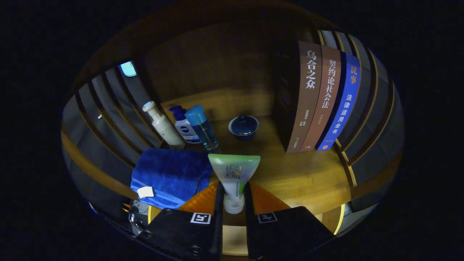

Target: Pull open the drawer, take out the items inside it, and place them on the countertop above the cabinet.

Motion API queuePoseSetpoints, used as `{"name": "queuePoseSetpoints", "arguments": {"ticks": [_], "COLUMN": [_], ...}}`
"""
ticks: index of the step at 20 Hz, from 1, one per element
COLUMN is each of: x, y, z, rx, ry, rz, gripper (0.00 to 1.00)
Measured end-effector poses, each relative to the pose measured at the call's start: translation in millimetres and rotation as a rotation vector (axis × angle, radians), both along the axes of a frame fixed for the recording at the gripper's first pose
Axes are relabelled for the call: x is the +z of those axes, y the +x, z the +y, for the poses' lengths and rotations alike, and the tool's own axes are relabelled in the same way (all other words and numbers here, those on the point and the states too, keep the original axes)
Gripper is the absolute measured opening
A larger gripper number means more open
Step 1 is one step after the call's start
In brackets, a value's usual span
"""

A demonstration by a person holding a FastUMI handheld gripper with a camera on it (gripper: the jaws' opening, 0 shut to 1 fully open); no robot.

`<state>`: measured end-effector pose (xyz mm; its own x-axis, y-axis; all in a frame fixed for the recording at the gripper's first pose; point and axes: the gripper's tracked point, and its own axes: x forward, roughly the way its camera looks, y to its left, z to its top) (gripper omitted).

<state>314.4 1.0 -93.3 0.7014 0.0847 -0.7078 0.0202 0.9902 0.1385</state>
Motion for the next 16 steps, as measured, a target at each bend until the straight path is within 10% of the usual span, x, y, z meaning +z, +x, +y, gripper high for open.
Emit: {"name": "queuePoseSetpoints", "arguments": {"ticks": [16], "x": [-62.2], "y": [32.2], "z": [-1.9], "rx": [-0.029], "ry": [-0.010], "rz": [0.087], "gripper": [0.31]}}
